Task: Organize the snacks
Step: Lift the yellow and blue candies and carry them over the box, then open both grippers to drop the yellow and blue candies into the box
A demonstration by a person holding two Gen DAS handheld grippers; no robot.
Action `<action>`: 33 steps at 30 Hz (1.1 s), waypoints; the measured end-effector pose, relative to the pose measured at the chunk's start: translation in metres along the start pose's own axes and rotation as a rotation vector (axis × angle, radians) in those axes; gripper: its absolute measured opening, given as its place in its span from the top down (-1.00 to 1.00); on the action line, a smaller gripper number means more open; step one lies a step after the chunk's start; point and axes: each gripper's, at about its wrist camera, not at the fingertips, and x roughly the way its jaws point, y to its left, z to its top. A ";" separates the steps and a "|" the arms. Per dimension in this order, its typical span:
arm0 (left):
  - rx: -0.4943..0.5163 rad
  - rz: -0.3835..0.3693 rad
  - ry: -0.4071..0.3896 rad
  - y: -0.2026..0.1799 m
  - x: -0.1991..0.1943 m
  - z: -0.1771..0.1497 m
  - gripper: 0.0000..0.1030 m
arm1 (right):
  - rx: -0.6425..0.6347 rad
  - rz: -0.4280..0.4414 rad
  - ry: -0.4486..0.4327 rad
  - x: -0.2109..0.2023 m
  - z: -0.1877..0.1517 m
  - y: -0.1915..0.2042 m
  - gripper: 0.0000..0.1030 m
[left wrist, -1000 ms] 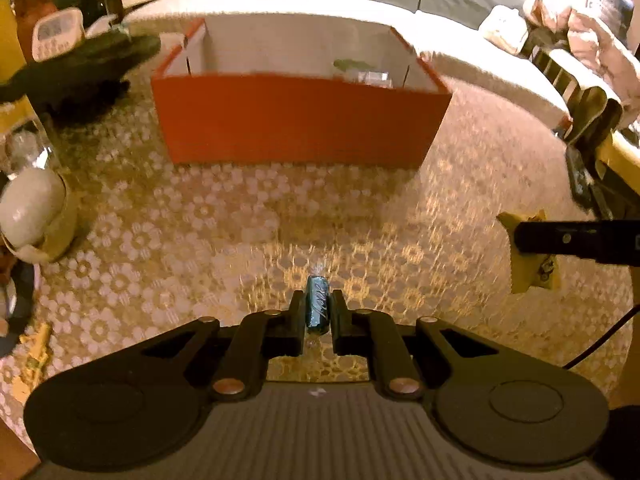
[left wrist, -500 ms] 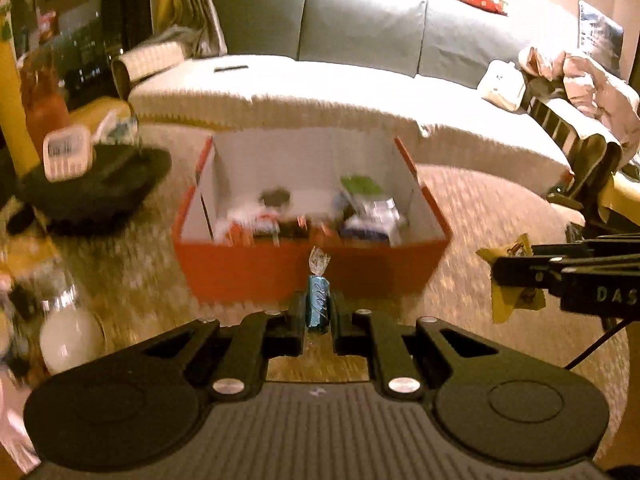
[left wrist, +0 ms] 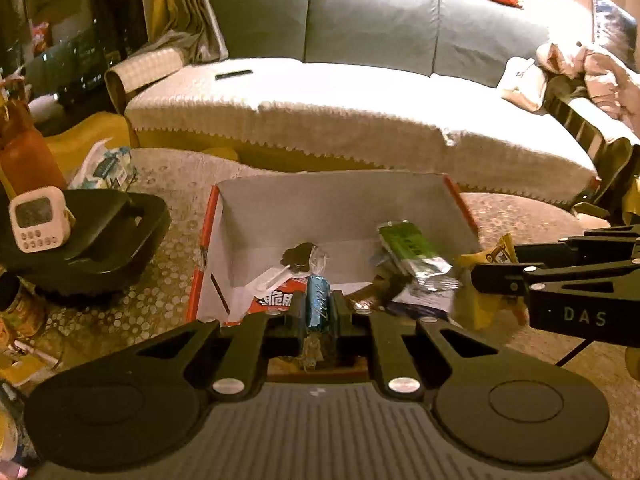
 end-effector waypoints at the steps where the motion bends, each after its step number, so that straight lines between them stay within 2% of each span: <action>1: -0.002 -0.002 0.007 0.002 0.006 0.000 0.76 | 0.003 -0.002 0.007 0.009 0.003 -0.001 0.34; 7: 0.024 0.001 0.061 0.001 0.043 0.001 0.76 | 0.009 -0.020 0.058 0.048 0.005 -0.007 0.34; 12: 0.024 0.002 0.101 -0.003 0.064 -0.005 0.76 | -0.008 -0.030 0.084 0.066 -0.003 -0.006 0.33; 25: -0.004 -0.001 0.137 -0.003 0.072 -0.013 0.75 | 0.037 -0.027 0.091 0.067 -0.010 -0.013 0.33; 27: -0.011 -0.007 0.129 -0.003 0.067 -0.013 0.67 | 0.048 -0.020 0.083 0.062 -0.009 -0.014 0.32; 29: -0.027 -0.013 0.121 -0.002 0.061 -0.012 0.43 | 0.056 -0.009 0.075 0.056 -0.007 -0.015 0.32; 33: -0.027 -0.016 0.094 -0.003 0.047 -0.011 0.08 | 0.060 0.011 0.061 0.041 -0.007 -0.015 0.31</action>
